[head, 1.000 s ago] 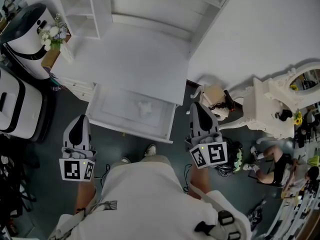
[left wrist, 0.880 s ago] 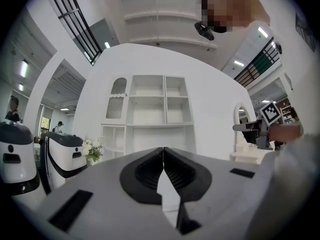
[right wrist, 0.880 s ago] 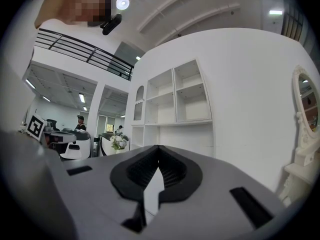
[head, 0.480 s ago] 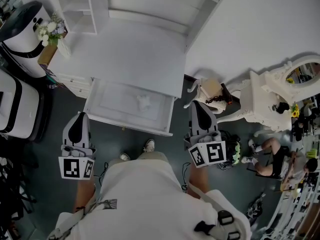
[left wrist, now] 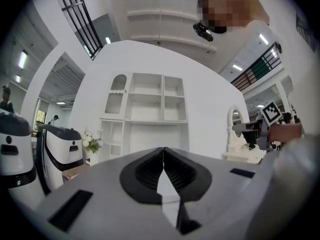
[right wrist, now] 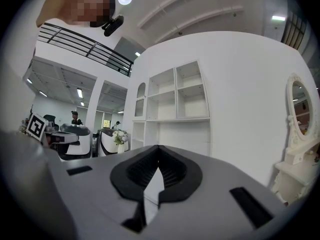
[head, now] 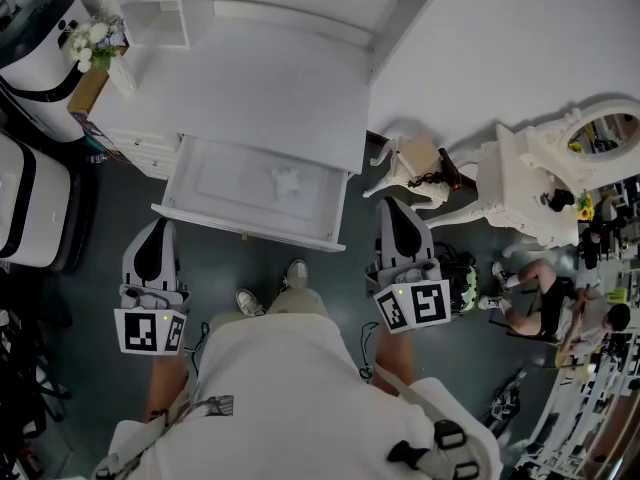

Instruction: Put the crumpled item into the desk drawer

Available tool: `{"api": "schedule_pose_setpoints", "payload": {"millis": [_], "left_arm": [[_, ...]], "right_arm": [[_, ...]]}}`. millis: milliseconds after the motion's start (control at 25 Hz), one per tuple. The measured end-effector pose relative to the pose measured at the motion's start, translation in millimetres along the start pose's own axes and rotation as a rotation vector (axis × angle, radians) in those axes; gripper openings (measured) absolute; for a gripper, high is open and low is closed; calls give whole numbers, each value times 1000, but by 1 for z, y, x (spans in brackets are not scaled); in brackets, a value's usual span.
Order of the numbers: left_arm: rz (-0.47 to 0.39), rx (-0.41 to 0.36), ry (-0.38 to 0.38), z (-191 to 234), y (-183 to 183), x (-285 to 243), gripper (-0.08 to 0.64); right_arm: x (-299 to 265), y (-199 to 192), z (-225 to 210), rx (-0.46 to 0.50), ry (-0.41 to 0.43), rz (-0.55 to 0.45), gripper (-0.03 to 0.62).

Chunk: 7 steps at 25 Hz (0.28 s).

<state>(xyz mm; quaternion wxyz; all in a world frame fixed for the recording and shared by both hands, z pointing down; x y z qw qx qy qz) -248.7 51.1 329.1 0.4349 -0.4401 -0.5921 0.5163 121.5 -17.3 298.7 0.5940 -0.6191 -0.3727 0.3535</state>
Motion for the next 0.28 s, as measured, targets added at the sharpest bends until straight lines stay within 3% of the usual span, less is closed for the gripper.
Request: {"api": "schedule_pose_setpoints", "payload": {"millis": [280], "left_arm": [[-2,-3,-4,-3,-2,9,16]], "right_arm": [[11,-4,6,-3,1,2,11]]}}
Point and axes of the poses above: the fingertips, and each gripper's own axes: x backward along the fingers, z to its left, y out of its top, the point moved 7 cm from there along x, backward along the fingers, and after that the axes turned 4 degrees about -x, right-handed, at the moved point
